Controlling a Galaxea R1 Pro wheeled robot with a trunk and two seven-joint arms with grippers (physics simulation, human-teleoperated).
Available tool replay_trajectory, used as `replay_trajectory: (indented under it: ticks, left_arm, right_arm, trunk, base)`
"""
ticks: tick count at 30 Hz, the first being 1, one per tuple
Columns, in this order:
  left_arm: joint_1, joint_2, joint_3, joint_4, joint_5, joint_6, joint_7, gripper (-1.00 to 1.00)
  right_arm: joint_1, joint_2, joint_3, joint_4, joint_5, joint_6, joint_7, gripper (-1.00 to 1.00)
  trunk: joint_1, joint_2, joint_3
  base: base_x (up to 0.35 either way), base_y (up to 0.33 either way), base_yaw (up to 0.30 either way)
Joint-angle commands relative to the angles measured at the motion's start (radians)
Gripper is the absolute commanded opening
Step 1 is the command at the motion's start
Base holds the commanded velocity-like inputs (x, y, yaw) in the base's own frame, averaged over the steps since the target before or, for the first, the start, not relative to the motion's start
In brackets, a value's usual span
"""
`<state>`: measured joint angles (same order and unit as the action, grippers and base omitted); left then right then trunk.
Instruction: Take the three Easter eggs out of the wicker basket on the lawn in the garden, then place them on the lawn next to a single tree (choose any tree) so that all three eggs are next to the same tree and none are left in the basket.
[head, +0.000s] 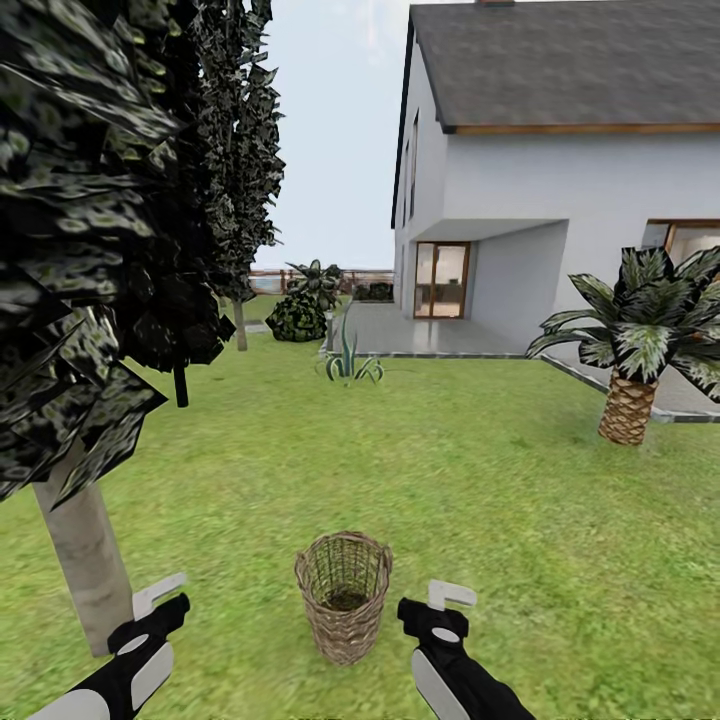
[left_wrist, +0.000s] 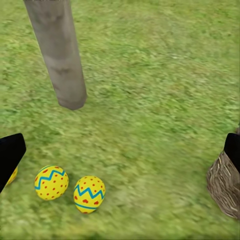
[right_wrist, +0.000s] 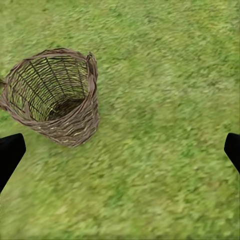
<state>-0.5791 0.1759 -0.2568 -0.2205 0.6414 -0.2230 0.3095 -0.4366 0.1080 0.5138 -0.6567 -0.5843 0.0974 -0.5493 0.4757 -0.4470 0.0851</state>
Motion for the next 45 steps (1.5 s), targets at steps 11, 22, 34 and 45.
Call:
replay_trajectory:
  ticks: [11,22,34,45]
  left_arm:
    - [0.0,-0.001,-0.009,0.0,0.007,-0.003,0.005,1.0]
    - [0.0,-0.003,-0.009,0.0,0.007,-0.003,0.005,1.0]
    - [0.0,-0.003,-0.009,0.0,0.007,-0.003,0.005,1.0]
    - [0.0,-0.003,-0.009,0.0,0.007,-0.003,0.005,1.0]
  right_arm:
    - [-0.001,-0.002,0.004,-0.001,-0.003,0.005,-0.008,1.0]
    - [-0.001,-0.003,0.003,0.0,-0.006,0.005,-0.008,1.0]
    - [-0.001,-0.004,0.003,0.0,-0.004,0.005,-0.008,1.0]
    - [-0.001,-0.004,0.003,0.0,-0.006,0.005,-0.008,1.0]
  trunk:
    - [-0.026,0.047,0.005]
    - [-0.026,0.047,-0.013]
    - [-0.026,0.047,-0.032]
    - [-0.026,0.047,-0.05]
  base:
    - [0.0,0.0,0.0]
    - [0.0,0.0,0.0]
    - [0.0,0.0,0.0]
    - [0.0,0.0,0.0]
